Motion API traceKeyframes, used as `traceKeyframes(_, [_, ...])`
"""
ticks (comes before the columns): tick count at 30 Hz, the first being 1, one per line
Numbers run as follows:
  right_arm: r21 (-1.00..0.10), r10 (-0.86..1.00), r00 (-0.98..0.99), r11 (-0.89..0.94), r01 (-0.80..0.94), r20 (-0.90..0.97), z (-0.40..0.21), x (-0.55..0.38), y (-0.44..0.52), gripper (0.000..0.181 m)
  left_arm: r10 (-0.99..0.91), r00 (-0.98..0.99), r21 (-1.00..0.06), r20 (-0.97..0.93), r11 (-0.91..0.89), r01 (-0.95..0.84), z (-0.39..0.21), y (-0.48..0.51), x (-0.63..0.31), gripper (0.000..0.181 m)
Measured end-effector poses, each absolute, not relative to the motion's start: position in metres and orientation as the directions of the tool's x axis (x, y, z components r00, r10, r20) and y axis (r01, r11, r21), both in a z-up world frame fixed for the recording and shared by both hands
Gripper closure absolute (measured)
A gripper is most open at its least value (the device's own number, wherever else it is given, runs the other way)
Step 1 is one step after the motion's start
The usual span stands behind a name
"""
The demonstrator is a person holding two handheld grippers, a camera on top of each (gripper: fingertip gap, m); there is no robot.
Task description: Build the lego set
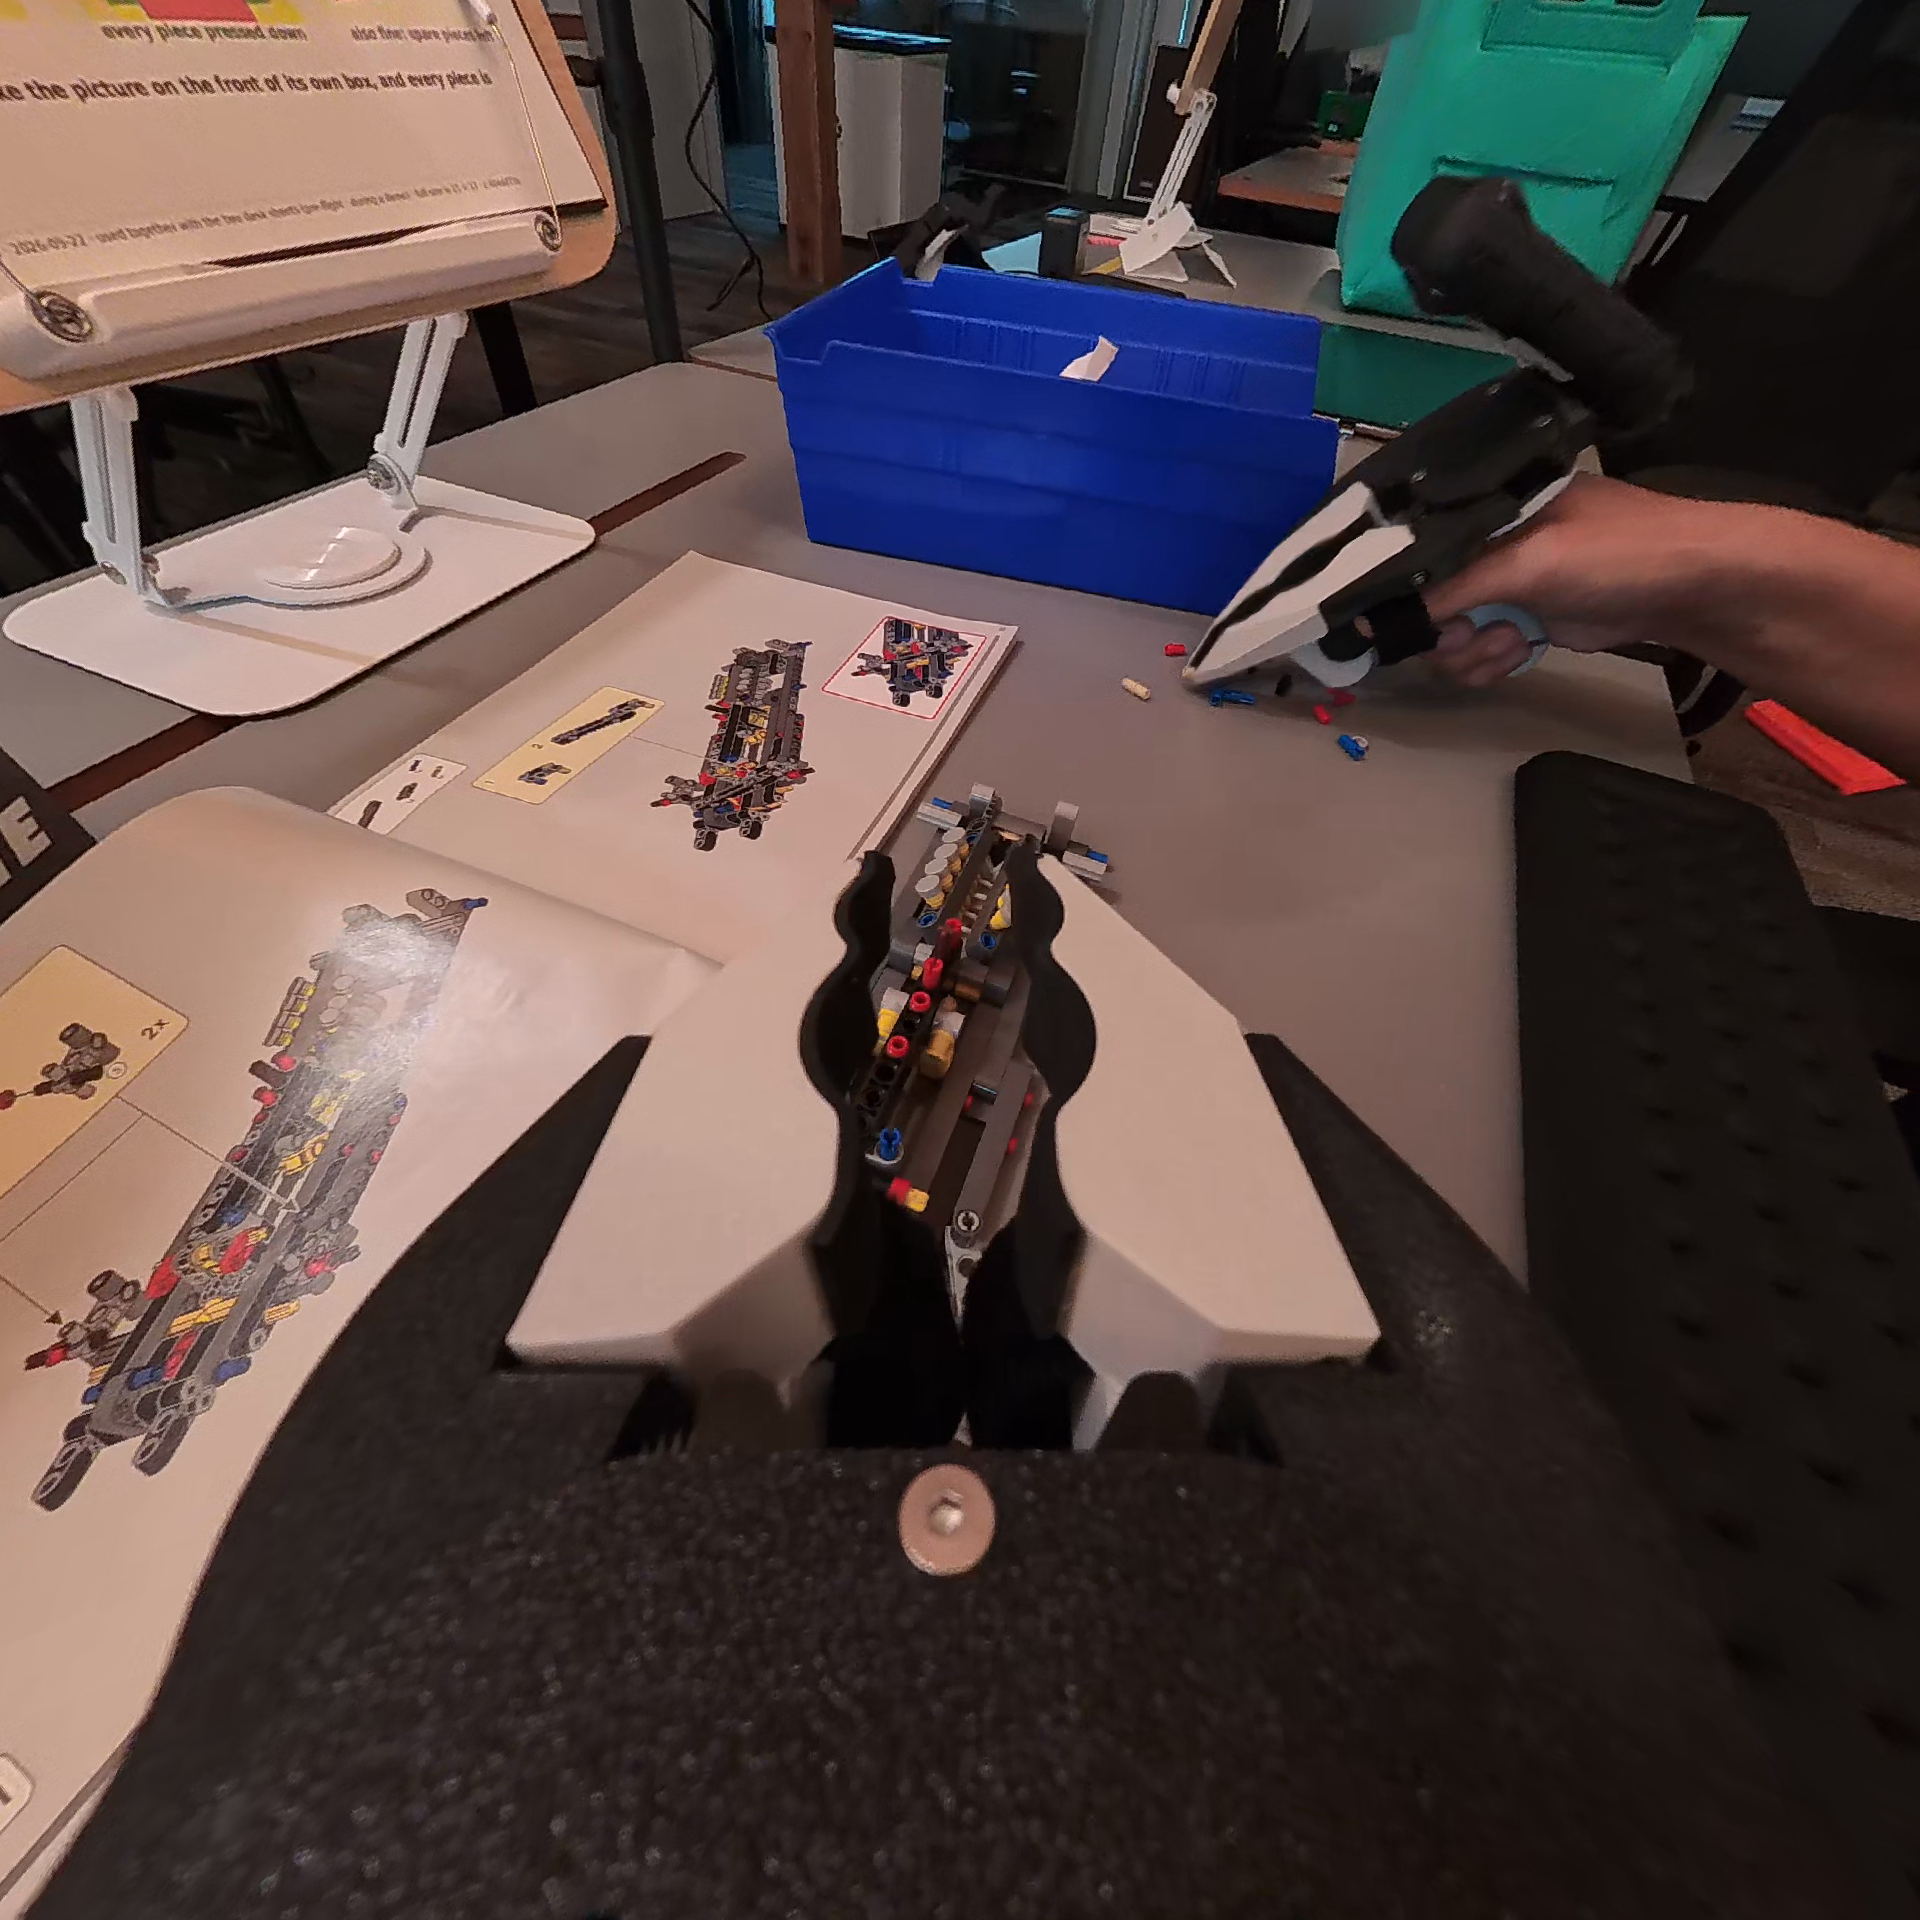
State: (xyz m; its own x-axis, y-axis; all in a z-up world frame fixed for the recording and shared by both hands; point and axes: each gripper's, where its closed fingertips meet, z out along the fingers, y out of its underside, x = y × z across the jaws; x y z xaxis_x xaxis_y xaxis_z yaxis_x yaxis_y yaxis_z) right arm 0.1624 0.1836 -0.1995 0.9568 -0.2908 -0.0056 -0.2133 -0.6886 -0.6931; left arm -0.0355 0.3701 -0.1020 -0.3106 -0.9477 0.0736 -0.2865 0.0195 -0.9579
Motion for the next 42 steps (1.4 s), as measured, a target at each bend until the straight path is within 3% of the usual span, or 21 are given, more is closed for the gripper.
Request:
traceKeyframes(5, [-0.772,-0.082,0.995,-0.628,-0.098,-0.059,-0.168,0.089,0.224,0.177,-0.958,-0.283,-0.96,0.047,0.035,-0.278,-0.101,0.376,-0.035,0.163])
traceKeyframes(10, [-0.771,0.185,0.977,-0.636,0.035,-0.108,-0.176,-0.005,0.256,0.176,-0.969,-0.243,-0.958,0.046,0.026,-0.285,-0.102,0.387,-0.035,0.163])
traceKeyframes(17, [-0.717,0.257,0.966,-0.68,0.155,-0.035,-0.196,-0.03,0.268,0.176,-0.974,-0.223,-0.957,0.036,0.031,-0.287,-0.101,0.392,-0.036,0.163])
traceKeyframes(27, [-0.719,0.205,0.979,-0.681,0.137,-0.008,-0.192,-0.014,0.261,0.166,-0.973,-0.23,-0.952,0.017,0.055,-0.302,-0.104,0.389,-0.036,0.162])
traceKeyframes(36, [-0.728,-0.26,0.965,-0.668,-0.154,0.034,-0.18,0.132,0.168,0.162,-0.971,-0.241,-0.945,0.006,0.073,-0.317,-0.109,0.385,-0.035,0.162])
traceKeyframes(42, [-0.715,-0.291,0.956,-0.675,-0.183,0.03,-0.186,0.148,0.148,0.162,-0.971,-0.241,-0.938,-0.001,0.084,-0.335,-0.115,0.385,-0.034,0.162])
